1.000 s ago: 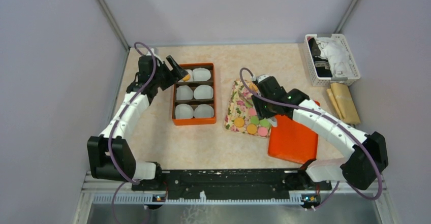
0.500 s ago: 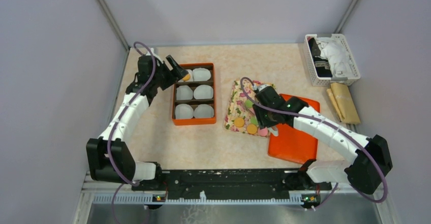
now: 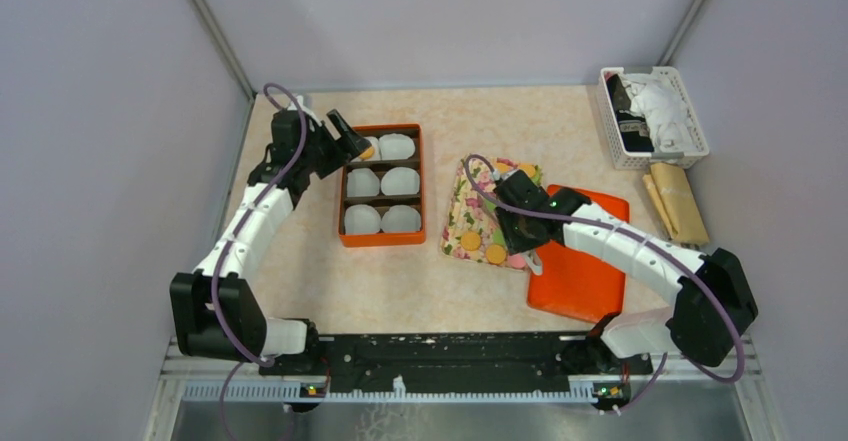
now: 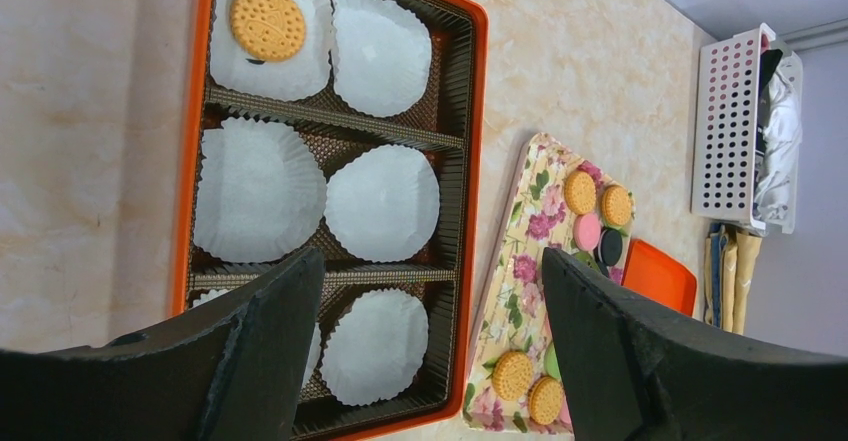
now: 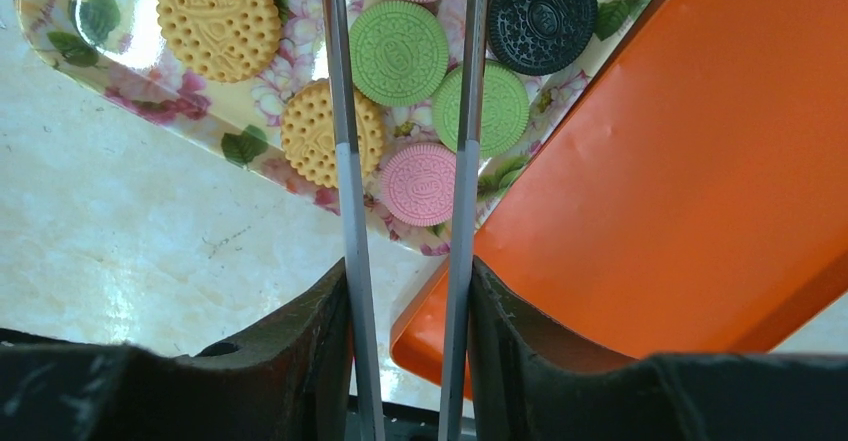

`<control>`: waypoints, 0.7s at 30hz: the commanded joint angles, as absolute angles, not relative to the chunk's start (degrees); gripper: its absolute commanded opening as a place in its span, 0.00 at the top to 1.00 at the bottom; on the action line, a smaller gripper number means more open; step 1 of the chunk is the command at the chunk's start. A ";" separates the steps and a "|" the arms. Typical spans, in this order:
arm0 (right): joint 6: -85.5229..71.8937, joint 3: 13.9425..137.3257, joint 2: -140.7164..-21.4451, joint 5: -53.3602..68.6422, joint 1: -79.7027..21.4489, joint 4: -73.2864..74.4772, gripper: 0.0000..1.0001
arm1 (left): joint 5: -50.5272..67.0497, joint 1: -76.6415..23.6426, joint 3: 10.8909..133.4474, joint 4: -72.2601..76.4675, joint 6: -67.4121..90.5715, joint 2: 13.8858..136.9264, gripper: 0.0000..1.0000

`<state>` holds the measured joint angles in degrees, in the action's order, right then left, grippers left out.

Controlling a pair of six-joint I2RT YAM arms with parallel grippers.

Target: Pack the cookies

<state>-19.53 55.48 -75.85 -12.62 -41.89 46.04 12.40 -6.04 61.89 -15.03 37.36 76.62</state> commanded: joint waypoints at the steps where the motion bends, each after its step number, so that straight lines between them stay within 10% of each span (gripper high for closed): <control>1: -21.04 58.05 -75.75 -13.25 -42.49 45.90 0.75 | 13.22 -6.24 61.33 -13.51 37.00 75.37 0.14; 21: -15.66 80.27 -86.58 -13.68 -42.83 41.09 0.90 | 1.97 -5.68 65.19 -15.79 37.40 73.01 0.12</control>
<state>-17.96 73.43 -83.11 -13.67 -42.26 45.87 7.77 -6.04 61.73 -15.94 36.97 75.53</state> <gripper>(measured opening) 0.380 0.878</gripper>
